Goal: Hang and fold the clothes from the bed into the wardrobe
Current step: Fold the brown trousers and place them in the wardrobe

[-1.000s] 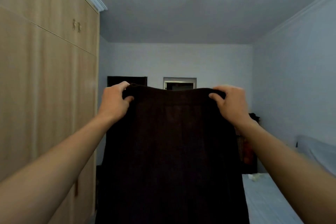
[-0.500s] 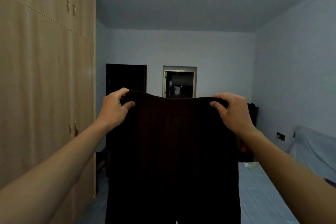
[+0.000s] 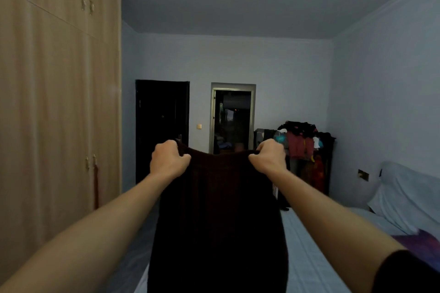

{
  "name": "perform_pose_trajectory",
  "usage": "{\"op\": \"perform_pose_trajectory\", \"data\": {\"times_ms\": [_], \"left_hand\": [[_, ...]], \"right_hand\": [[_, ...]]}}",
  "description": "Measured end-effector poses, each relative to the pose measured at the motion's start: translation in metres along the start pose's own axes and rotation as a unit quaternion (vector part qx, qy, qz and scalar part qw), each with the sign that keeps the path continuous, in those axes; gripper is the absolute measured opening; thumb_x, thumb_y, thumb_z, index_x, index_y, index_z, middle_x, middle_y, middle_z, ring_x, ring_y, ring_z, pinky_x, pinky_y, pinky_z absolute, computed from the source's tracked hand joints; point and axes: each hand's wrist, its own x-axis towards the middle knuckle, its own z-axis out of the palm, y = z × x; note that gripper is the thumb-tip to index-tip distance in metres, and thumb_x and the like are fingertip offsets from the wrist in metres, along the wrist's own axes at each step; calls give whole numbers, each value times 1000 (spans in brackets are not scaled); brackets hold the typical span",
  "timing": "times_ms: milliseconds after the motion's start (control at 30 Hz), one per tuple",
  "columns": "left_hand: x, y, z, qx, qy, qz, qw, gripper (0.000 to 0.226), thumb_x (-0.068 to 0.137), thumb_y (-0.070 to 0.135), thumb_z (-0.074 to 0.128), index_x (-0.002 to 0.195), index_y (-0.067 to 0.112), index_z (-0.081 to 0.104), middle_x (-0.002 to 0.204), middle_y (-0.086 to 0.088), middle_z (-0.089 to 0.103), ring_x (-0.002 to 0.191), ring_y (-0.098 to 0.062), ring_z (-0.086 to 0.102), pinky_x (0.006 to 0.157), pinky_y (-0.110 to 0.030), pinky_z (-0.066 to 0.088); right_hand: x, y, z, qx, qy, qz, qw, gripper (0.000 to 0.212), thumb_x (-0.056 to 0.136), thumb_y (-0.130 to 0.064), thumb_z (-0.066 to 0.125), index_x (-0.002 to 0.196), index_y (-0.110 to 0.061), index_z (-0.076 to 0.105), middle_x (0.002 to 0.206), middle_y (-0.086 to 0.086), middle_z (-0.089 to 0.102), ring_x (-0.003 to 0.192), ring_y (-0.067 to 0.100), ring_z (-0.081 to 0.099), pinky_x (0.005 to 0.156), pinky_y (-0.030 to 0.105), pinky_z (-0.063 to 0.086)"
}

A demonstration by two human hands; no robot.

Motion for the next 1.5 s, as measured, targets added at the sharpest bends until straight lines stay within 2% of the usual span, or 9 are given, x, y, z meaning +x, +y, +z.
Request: {"op": "perform_pose_trajectory", "data": {"times_ms": [100,200,467,633,833,1100,1300,1400,1500], "left_hand": [[-21,0,25,-2,-11,-1,1000,20,78,29,71,73,16,57,73,-2,61,66,-17,61,50,-29,48],[-41,2,39,-43,-57,-17,997,19,78,27,73,75,13,61,75,-5,65,67,-19,66,59,-38,61],[-77,21,54,-183,-114,-10,977,11,81,22,76,80,19,66,77,-3,70,72,-15,71,62,-40,63],[-81,26,49,-182,-89,7,979,14,86,28,75,86,20,63,81,-1,69,76,-13,70,66,-38,63],[-74,12,42,-139,-90,18,986,10,86,22,72,83,20,62,79,0,67,74,-14,68,65,-32,60],[-54,-27,20,-105,-61,-8,993,8,90,18,65,86,22,59,81,0,65,75,-14,65,56,-24,45],[-45,-32,0,-84,-62,78,991,8,96,19,60,92,25,58,82,3,65,69,-9,62,55,-19,41],[-46,-22,0,-88,-66,107,988,7,96,18,60,95,25,59,83,5,65,71,-9,62,58,-19,42],[-49,-19,2,-74,-75,122,987,9,96,18,61,93,26,58,81,4,65,67,-9,62,56,-19,42]], "right_hand": [[-19,5,38,51,-14,19,998,18,73,-13,69,58,-10,60,60,1,60,55,14,59,44,21,43],[-34,13,58,106,-44,50,992,13,77,-13,74,68,-4,71,69,7,69,65,17,67,60,31,60],[-47,9,71,220,-30,105,969,11,78,-22,80,70,-18,72,76,2,70,70,11,67,56,25,54],[-57,6,65,281,-63,66,956,11,82,-24,79,89,-19,74,86,2,71,83,14,70,73,34,62],[-53,21,55,173,-103,-2,979,17,87,-18,73,104,-17,73,96,2,70,92,16,68,83,38,60],[-39,61,40,8,-84,-8,996,10,91,-17,67,97,-15,74,93,5,70,93,22,66,85,42,58],[-35,80,29,-130,-131,-31,982,14,92,-16,64,104,-17,71,99,6,70,90,24,65,79,43,58],[-38,74,32,-157,-226,-95,957,43,88,-9,66,129,-21,60,127,6,63,117,25,59,98,41,52],[-49,63,34,-106,-368,-153,911,80,79,-24,81,148,-27,39,142,-1,52,130,19,49,108,37,43]]}}
